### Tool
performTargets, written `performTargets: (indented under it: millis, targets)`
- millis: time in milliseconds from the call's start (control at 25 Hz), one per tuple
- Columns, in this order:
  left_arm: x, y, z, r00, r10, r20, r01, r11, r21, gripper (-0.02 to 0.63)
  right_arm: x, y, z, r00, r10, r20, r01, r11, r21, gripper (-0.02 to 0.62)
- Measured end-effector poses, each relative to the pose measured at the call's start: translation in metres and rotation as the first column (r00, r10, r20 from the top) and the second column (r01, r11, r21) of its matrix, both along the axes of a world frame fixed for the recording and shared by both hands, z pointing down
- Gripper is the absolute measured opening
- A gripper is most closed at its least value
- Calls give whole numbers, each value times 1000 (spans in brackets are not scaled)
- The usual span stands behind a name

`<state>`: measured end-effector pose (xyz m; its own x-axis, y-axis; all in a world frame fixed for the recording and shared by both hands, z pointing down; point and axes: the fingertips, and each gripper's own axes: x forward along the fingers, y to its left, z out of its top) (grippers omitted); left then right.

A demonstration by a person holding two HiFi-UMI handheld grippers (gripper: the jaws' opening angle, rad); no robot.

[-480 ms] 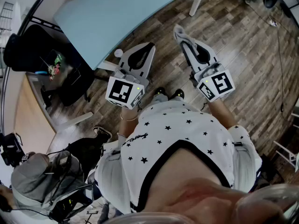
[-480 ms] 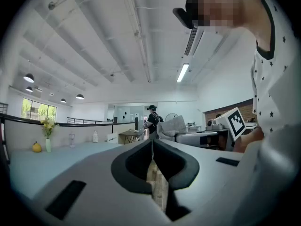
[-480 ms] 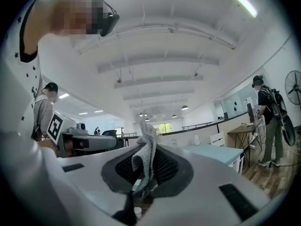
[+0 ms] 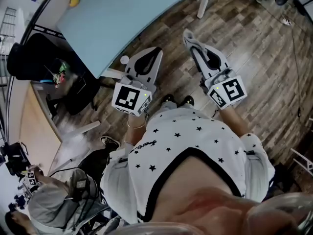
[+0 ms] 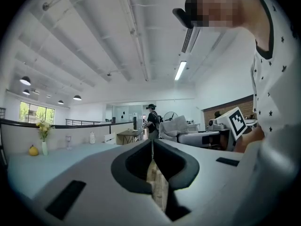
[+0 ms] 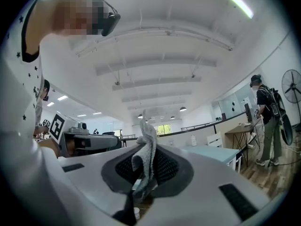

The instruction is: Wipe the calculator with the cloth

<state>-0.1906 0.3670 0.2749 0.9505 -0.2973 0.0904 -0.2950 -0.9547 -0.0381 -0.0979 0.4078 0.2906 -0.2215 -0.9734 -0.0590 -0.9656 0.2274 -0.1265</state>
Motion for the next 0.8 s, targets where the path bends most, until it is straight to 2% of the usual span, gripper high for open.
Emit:
performTargets:
  millis: [320,440,640,800]
  targets:
    - [41,12,5,1000,18,-9,-18,1000,-13,35,49,24,3,998,17,57,-19,1000,24,44]
    - [54,16,10,1000,16,14,-16,1000,-17,35,70,32,3,997,34,71,-36,999,30,44]
    - [68,17,14,1000,20,19,-19,999,-29,35,87,34,2,997,24,67,-27,999,35,46]
    - [78,8,14,999,8,34,-8,1000,-6,35,100,25,3,998,26,55,-28,999,27,46]
